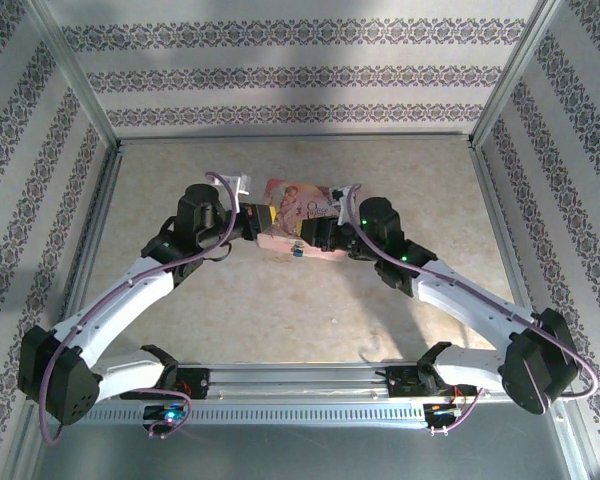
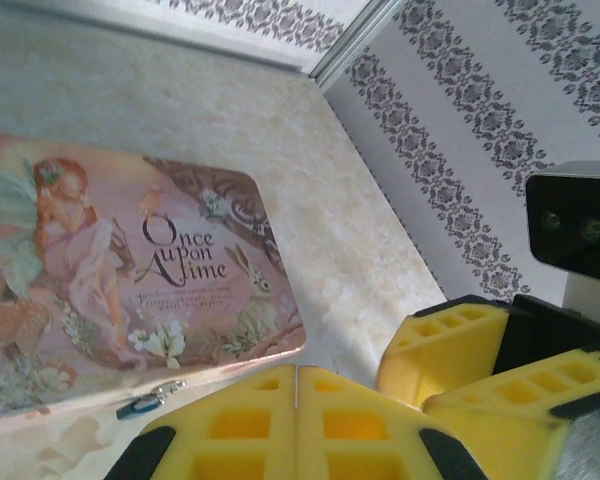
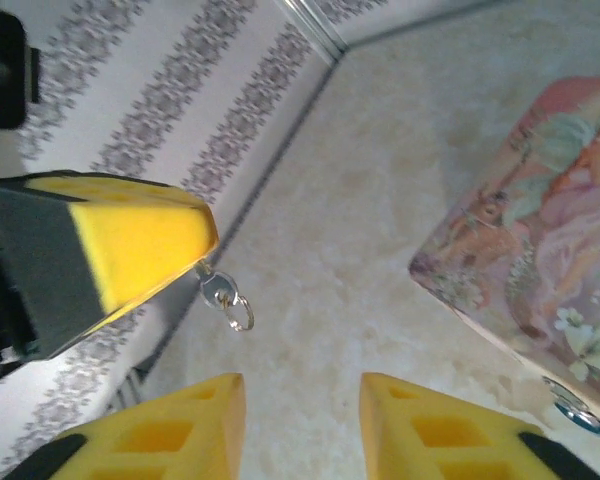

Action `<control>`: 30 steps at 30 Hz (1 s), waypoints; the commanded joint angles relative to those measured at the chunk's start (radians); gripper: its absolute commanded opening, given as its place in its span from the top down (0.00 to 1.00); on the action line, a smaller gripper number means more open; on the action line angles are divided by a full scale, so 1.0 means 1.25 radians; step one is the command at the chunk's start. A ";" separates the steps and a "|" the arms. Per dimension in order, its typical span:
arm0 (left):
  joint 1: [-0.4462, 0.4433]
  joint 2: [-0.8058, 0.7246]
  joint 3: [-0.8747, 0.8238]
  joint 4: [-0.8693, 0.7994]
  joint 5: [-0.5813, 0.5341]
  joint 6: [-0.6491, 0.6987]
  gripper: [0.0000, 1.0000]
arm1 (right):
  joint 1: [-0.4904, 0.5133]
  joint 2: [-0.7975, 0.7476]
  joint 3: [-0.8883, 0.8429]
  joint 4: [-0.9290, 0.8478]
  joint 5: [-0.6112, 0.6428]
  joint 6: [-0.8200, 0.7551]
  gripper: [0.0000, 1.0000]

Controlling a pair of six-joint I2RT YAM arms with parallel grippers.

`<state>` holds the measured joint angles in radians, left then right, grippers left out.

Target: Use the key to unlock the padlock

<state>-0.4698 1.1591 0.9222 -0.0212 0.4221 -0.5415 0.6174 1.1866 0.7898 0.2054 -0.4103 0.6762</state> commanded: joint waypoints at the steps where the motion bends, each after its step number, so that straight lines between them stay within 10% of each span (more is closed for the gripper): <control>1: 0.011 -0.031 0.040 0.023 0.052 0.084 1.00 | -0.026 -0.038 -0.031 0.144 -0.117 0.027 0.58; 11: 0.011 -0.026 0.061 0.125 0.230 0.107 1.00 | -0.024 -0.032 -0.045 0.363 -0.248 0.084 0.39; 30: 0.010 -0.022 0.062 0.146 0.246 0.097 1.00 | 0.018 0.048 -0.019 0.423 -0.257 0.112 0.53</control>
<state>-0.4625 1.1324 0.9733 0.1055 0.7071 -0.4362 0.6270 1.2362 0.7452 0.6804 -0.7094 0.8066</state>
